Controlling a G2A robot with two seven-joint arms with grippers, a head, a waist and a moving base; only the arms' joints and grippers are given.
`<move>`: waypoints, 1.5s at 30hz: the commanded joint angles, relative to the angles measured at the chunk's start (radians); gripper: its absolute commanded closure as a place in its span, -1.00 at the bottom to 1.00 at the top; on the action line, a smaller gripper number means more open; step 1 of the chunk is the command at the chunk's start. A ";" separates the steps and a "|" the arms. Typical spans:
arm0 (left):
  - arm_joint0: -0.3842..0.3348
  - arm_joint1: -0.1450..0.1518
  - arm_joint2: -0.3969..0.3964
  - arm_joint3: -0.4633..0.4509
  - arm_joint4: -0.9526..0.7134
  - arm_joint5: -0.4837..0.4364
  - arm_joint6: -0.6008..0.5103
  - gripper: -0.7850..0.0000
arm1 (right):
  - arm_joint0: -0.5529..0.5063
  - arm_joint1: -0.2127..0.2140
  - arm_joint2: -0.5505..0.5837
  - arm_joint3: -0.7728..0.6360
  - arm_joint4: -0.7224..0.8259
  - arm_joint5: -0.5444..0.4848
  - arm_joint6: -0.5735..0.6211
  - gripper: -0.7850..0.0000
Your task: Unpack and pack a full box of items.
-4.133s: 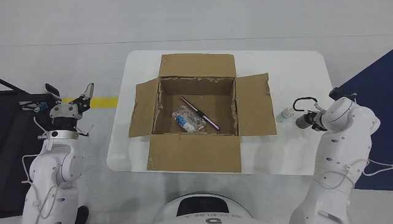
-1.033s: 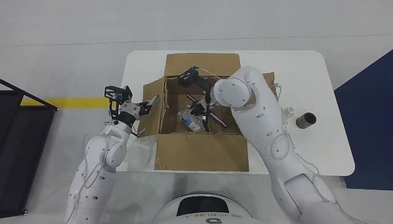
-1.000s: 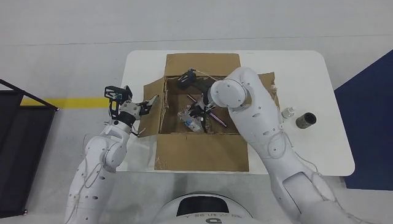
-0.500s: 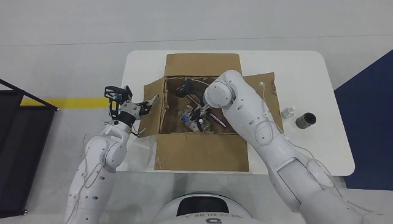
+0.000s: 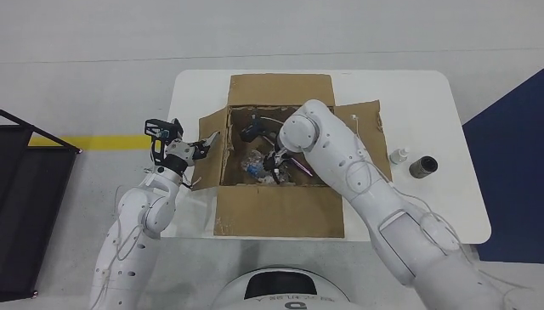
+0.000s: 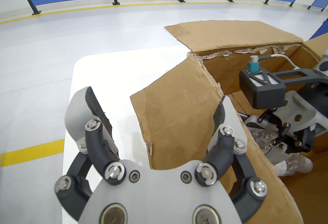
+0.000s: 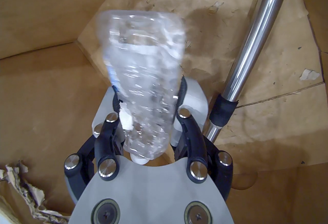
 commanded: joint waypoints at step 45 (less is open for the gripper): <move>0.000 0.000 0.000 0.000 0.000 0.000 0.000 -1.00 | -0.698 0.191 0.859 -1.317 0.132 0.166 -0.246 1.00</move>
